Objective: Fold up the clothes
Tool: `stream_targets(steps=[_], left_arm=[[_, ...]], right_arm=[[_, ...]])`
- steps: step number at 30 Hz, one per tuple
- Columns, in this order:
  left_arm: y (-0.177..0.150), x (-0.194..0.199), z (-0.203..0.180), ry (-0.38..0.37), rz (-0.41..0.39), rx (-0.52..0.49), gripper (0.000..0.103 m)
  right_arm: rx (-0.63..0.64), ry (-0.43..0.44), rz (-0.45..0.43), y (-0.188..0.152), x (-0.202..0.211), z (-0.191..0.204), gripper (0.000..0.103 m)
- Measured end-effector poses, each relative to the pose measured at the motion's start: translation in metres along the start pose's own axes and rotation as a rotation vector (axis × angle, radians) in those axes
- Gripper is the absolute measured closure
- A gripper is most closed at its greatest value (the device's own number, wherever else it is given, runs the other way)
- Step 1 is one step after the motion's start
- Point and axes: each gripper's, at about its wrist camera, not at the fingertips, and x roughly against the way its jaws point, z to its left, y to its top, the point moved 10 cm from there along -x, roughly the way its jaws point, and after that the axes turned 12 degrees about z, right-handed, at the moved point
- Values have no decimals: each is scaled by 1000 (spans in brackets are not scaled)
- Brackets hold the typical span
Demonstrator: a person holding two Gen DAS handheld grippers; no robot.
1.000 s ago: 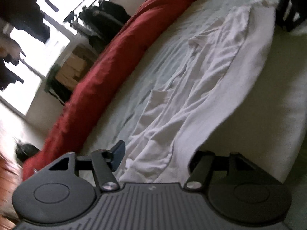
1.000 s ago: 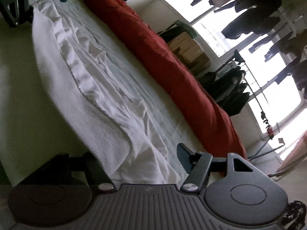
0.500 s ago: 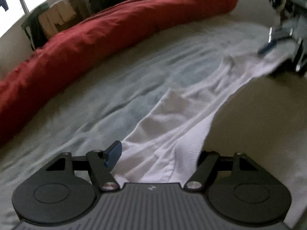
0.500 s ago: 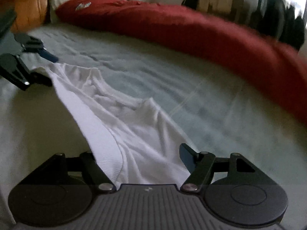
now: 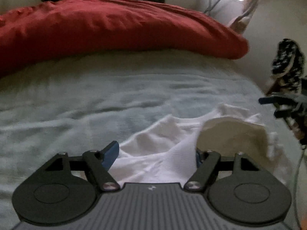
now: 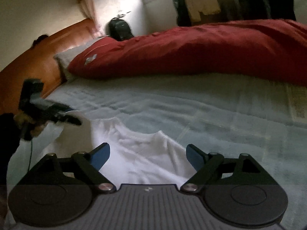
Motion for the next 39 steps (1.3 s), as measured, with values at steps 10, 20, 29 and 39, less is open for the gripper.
stream_targets(steps=[10,20,29,39], left_arm=[[0,-3,-6,129,14,2,22],[5,30,11,374,-92,21,21],[-10,49,7,211,-125,111,22],[-45,1,-33,49,-37,-2,21]], right_arm=[[249,-176,259,-67,-6,16,13],[1,-416,46,-31,5,-43,13],[5,-305,-40,-29,23,-13,13],[31,-81,38,-39,-38,21,13]])
